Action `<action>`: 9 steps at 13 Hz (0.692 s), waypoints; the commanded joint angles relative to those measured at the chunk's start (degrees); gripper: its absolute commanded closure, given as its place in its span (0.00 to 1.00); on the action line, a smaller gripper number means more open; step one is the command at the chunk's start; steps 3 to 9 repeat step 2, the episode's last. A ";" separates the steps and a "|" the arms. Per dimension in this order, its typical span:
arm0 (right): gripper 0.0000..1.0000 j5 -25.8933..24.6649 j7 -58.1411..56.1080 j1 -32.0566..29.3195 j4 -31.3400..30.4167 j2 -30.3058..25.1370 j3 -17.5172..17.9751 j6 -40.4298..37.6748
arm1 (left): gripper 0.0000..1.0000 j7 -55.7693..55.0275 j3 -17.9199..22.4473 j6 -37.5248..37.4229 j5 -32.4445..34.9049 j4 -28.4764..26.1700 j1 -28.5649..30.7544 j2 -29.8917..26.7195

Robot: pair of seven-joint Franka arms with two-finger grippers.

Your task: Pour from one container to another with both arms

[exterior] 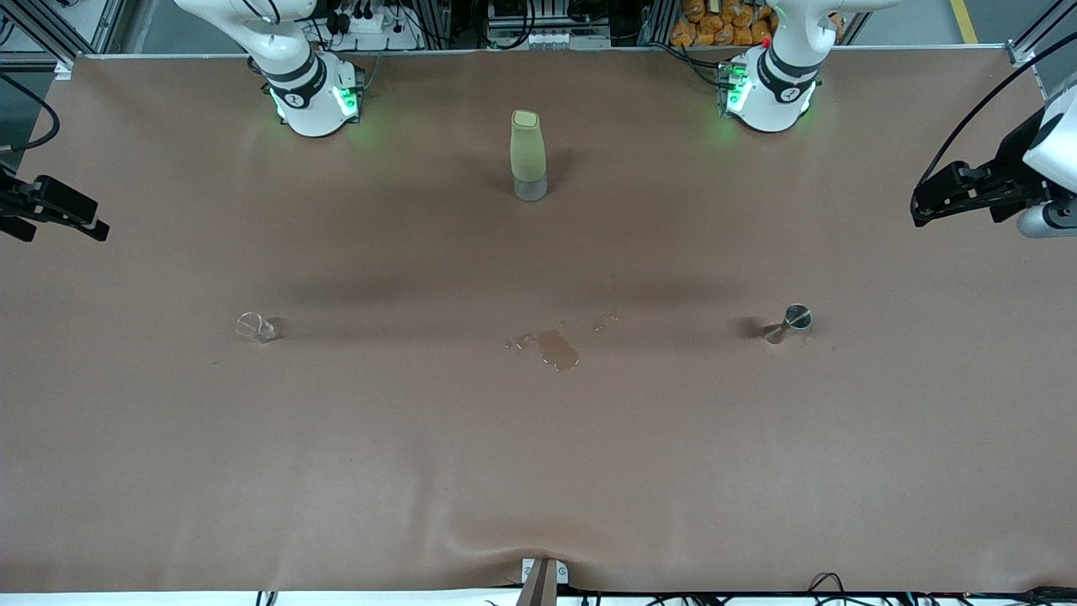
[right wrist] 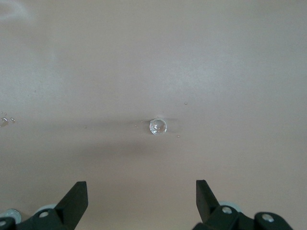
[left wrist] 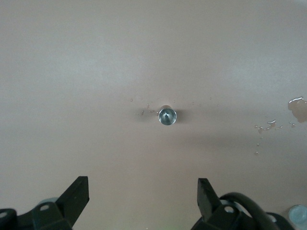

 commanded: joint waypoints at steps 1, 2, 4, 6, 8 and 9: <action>0.00 0.95 0.57 -1.54 0.24 0.21 1.06 -0.01 | 0.00 -0.36 0.03 -1.44 1.34 0.64 -0.55 -0.79; 0.00 0.95 0.57 -1.54 0.24 0.21 1.06 -0.01 | 0.00 -0.54 -0.06 -1.53 1.34 0.64 -0.55 -0.79; 0.00 0.95 0.57 -1.54 0.24 0.21 1.06 -0.01 | 0.00 -0.54 -0.06 -1.53 1.34 0.64 -0.55 -0.79; 0.00 0.95 0.57 -1.54 0.24 0.21 1.06 -0.01 | 0.00 -0.54 -0.06 -1.53 1.34 0.64 -0.55 -0.79; 0.00 0.95 0.57 -1.54 0.24 0.21 1.06 -0.01 | 0.00 -0.54 -0.06 -1.53 1.34 0.64 -0.55 -0.79; 0.00 0.95 0.57 -1.54 0.24 0.21 1.06 -0.01 | 0.00 -0.54 -0.06 -1.53 1.34 0.64 -0.55 -0.79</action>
